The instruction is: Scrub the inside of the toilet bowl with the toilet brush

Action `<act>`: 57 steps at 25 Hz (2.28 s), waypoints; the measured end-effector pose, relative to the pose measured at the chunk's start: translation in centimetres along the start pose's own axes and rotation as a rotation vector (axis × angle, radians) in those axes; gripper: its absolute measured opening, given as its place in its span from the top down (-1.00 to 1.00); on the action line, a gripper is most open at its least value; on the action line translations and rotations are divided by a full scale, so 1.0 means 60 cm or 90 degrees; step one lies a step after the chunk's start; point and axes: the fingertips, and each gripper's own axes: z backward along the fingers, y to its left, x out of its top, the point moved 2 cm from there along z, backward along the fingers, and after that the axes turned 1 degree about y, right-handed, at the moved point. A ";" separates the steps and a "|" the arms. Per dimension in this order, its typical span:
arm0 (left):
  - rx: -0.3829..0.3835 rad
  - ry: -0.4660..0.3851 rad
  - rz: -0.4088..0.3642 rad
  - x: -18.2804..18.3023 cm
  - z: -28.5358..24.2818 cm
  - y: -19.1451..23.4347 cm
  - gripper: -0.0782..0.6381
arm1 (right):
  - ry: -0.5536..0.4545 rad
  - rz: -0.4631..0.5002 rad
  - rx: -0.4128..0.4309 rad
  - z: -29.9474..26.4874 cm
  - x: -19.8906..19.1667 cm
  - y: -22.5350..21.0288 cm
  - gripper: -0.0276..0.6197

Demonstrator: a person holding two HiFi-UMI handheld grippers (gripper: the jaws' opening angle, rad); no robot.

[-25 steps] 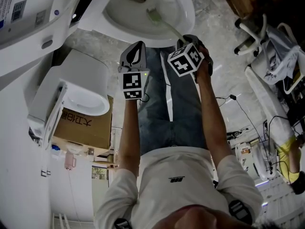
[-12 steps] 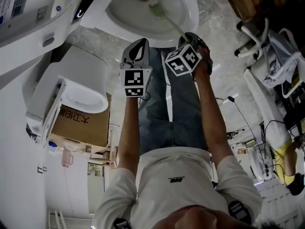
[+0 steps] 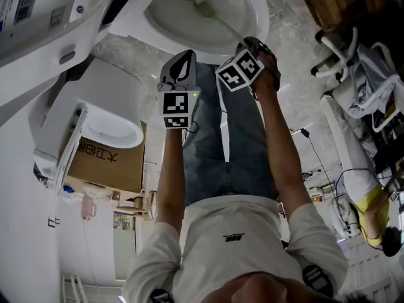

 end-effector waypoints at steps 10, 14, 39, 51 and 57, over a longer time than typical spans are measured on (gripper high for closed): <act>-0.004 0.000 0.009 0.009 -0.007 0.022 0.76 | 0.016 0.005 0.002 -0.029 0.042 -0.010 0.69; -0.007 0.002 0.008 0.011 -0.008 0.027 0.76 | 0.027 0.006 0.000 -0.044 0.055 -0.017 0.69; -0.007 -0.004 0.015 0.019 0.012 0.033 0.76 | 0.096 -0.006 -0.010 -0.053 0.049 -0.014 0.70; 0.004 -0.037 0.002 0.045 0.066 0.000 0.76 | 0.025 -0.071 -0.019 0.041 -0.011 -0.001 0.71; 0.006 -0.051 -0.008 0.059 0.103 -0.026 0.76 | -0.035 -0.105 -0.016 0.123 -0.026 0.006 0.71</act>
